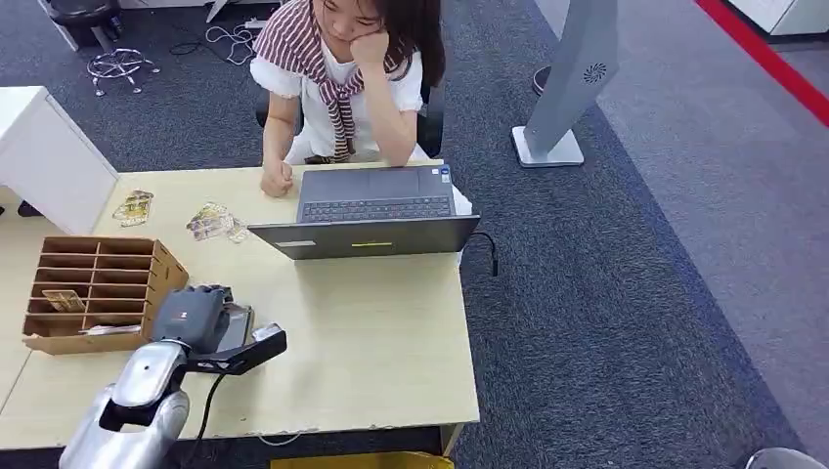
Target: Pass the card to the sensor for recognition and then transmit it.
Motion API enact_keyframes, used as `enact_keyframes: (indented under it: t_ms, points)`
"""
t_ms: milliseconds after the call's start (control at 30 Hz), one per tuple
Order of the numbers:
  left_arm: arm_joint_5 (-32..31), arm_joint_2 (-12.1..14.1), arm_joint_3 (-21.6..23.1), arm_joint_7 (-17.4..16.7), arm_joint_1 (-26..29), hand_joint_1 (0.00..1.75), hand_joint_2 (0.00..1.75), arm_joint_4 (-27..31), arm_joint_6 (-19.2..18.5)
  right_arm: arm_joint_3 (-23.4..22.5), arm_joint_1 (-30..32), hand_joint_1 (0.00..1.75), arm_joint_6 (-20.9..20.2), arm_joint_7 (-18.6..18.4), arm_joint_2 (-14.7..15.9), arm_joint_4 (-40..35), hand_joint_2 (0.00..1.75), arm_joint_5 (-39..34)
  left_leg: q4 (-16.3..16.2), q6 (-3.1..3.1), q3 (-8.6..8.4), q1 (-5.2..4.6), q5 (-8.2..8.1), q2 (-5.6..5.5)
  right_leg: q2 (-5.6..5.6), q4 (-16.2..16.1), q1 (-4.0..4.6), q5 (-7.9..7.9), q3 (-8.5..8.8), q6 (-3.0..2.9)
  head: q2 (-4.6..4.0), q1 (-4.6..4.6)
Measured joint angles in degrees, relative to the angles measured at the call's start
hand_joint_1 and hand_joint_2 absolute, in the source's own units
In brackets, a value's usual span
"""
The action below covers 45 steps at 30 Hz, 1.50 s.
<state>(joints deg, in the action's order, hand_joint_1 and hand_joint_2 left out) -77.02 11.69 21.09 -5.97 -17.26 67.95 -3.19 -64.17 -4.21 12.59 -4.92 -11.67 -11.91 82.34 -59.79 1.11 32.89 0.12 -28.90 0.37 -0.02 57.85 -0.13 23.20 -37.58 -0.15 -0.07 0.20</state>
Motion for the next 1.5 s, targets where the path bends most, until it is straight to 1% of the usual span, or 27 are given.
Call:
enact_keyframes:
  t_ms: [367,533,800,833,867,900,967,1033,1200,1500]
  points:
    - [0.2,1.46,0.0,-0.59,0.03,1.75,1.75,-0.07,-2.18,0.0,0.0,0.0,0.0,-0.11,0.0,0.0,1.75,0.0,0.0,0.0,-0.01,0.0,0.0,-0.01,-0.02,0.0,-0.01,0.0,0.02,0.0,0.0,0.0]
    - [0.88,1.55,0.0,-0.57,-0.29,1.75,1.75,-0.07,-4.04,0.0,-0.01,0.0,0.09,-0.18,0.0,0.0,1.75,-0.04,0.0,-0.01,-0.02,0.0,0.01,-0.01,-0.02,0.01,-0.01,0.0,0.03,0.0,0.0,0.0]
    - [1.38,1.57,0.04,-0.5,-0.8,1.75,1.75,-0.07,-4.98,0.0,-0.02,0.0,0.18,-0.2,0.0,0.0,1.75,-0.13,0.0,-0.01,-0.04,0.0,0.01,-0.01,-0.02,0.03,-0.01,-0.01,0.04,-0.01,0.0,0.0]
    - [1.44,1.57,0.13,-0.46,-0.94,1.75,1.75,-0.07,-4.65,0.0,-0.02,0.0,0.17,-0.2,0.0,0.0,1.75,-0.18,0.0,-0.01,-0.04,0.0,0.02,-0.01,-0.02,0.03,-0.01,-0.01,0.04,-0.01,0.0,0.0]
    - [1.46,1.57,0.31,-0.44,-0.98,1.75,1.75,-0.04,-3.54,0.0,-0.02,0.0,0.24,-0.15,0.0,0.0,1.75,-0.17,0.0,-0.02,-0.05,0.0,0.02,-0.01,-0.02,0.03,-0.01,-0.02,0.03,-0.02,0.0,-0.02]
    - [1.38,1.55,0.35,-0.44,-0.96,1.75,1.75,-0.04,-1.96,0.0,-0.01,0.0,0.37,-0.11,0.0,0.0,1.75,-0.28,0.0,-0.02,-0.05,0.0,0.02,0.01,-0.01,0.03,0.0,-0.03,0.01,-0.04,0.0,-0.02]
    - [1.01,1.42,0.35,-0.81,-1.06,1.75,1.75,1.0,2.4,0.0,0.02,0.0,0.57,0.15,0.0,0.0,1.75,-0.55,-0.01,-0.06,-0.02,0.0,0.06,0.0,-0.01,0.03,0.02,-0.05,-0.02,-0.05,0.0,0.0]
    - [0.92,1.24,0.35,-1.14,-1.89,1.75,1.75,2.49,4.4,0.0,0.01,0.0,0.63,0.24,0.0,0.0,1.75,-0.52,-0.01,-0.05,0.0,0.0,0.07,-0.03,-0.04,0.04,0.01,-0.05,-0.02,-0.05,-0.02,0.0]
    - [0.85,0.96,0.35,-1.18,-2.96,1.75,1.75,4.41,4.9,-0.02,0.02,0.0,0.7,0.28,0.0,0.0,1.75,-0.52,-0.01,-0.05,-0.01,-0.01,0.06,0.0,-0.02,0.04,-0.01,-0.05,-0.02,-0.05,-0.02,0.0]
    - [0.87,0.83,0.35,-1.18,-2.96,1.75,1.75,5.07,4.9,-0.02,0.02,0.0,0.7,0.28,0.0,0.0,1.75,-0.52,0.0,-0.05,-0.01,0.0,0.06,-0.01,-0.02,0.04,-0.01,-0.05,-0.02,-0.05,0.0,0.0]
